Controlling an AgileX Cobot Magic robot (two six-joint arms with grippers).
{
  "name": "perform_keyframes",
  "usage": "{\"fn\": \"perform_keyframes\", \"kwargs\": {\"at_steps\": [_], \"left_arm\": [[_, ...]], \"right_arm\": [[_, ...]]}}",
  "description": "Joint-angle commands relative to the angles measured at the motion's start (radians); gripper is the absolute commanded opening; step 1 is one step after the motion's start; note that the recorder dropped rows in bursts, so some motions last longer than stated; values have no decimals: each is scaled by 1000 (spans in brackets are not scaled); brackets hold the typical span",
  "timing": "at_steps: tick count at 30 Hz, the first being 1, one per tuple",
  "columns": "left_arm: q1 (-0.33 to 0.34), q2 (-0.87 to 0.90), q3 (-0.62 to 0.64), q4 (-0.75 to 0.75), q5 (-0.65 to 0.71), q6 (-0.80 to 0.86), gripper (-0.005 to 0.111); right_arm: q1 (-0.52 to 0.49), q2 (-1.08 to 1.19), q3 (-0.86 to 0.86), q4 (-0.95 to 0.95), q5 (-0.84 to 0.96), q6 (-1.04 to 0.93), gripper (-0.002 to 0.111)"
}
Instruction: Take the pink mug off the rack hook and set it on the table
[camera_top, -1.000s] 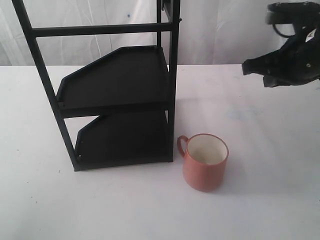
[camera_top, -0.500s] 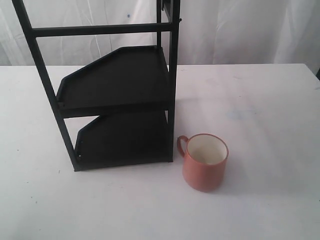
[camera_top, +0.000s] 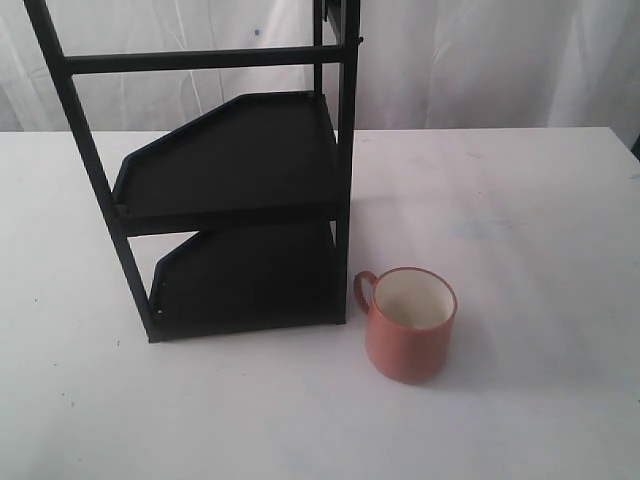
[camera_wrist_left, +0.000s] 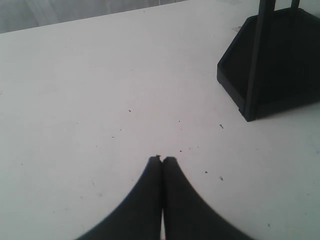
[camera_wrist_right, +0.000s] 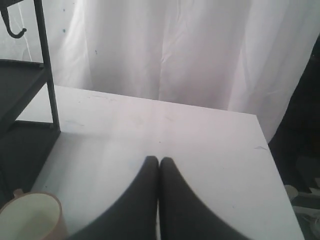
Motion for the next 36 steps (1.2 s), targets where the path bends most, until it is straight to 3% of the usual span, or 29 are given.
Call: {"fn": "perform_keyframes", "kwargs": {"at_steps": [1, 5, 14, 25, 30, 31, 34, 36], "left_arm": [[2, -5, 4, -6, -4, 0, 0], [2, -5, 4, -6, -4, 0, 0], [2, -5, 4, -6, -4, 0, 0], [2, -5, 4, -6, -4, 0, 0], [2, -5, 4, -6, -4, 0, 0], [2, -5, 4, -6, -4, 0, 0], [2, -5, 4, -6, -2, 0, 0], [2, -5, 4, -6, -5, 0, 0]], "right_arm": [[-29, -45, 4, 7, 14, 3, 0], [-113, -160, 4, 9, 18, 3, 0], [-117, -307, 8, 38, 7, 1, 0], [-117, -305, 348, 38, -287, 1, 0], [-117, -399, 607, 11, -297, 1, 0], [-117, -449, 607, -45, -115, -1, 0], [-117, -456, 607, -205, -202, -18, 0], [-117, -456, 607, -206, -198, -18, 0]]}}
